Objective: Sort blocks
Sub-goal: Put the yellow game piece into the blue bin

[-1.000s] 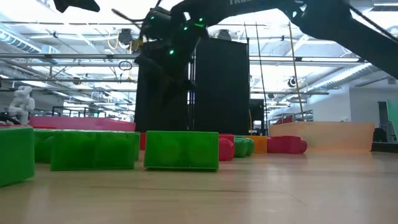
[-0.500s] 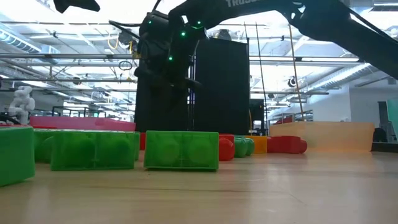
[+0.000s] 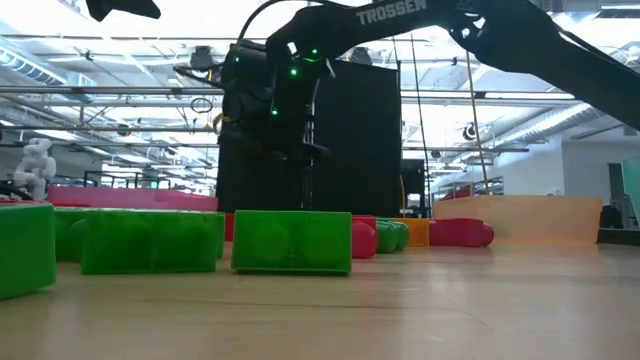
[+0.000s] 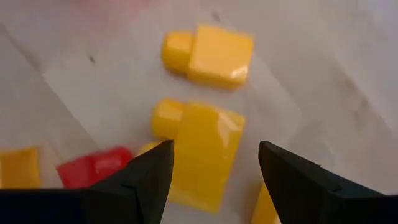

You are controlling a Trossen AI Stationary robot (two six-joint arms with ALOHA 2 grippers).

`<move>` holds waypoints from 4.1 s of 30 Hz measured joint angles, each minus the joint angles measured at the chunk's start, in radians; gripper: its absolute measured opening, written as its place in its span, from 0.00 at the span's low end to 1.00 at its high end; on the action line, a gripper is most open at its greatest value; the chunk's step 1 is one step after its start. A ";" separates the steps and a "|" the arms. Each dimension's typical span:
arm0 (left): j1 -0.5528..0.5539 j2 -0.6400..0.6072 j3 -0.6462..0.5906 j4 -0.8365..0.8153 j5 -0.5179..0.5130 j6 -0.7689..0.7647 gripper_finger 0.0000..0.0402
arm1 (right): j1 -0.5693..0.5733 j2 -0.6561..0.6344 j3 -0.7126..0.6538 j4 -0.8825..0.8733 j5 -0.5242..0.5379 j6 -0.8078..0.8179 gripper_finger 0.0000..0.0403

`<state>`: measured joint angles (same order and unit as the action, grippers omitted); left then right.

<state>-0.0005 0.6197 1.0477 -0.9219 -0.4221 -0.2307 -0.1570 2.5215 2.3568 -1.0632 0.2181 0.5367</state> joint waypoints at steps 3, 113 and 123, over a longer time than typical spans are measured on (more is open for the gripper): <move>0.000 0.000 0.000 0.000 0.000 0.000 0.08 | 0.002 0.016 -0.001 0.016 -0.018 0.009 0.57; 0.000 0.000 0.000 -0.001 0.025 0.002 0.08 | 0.003 -0.059 -0.003 -0.226 -0.196 -0.020 0.29; 0.000 0.000 0.000 -0.001 0.025 0.001 0.08 | 0.123 -0.314 0.001 -0.475 -0.170 0.038 0.29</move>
<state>-0.0003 0.6197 1.0477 -0.9226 -0.3970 -0.2298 -0.0338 2.2071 2.3573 -1.5387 0.0483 0.5751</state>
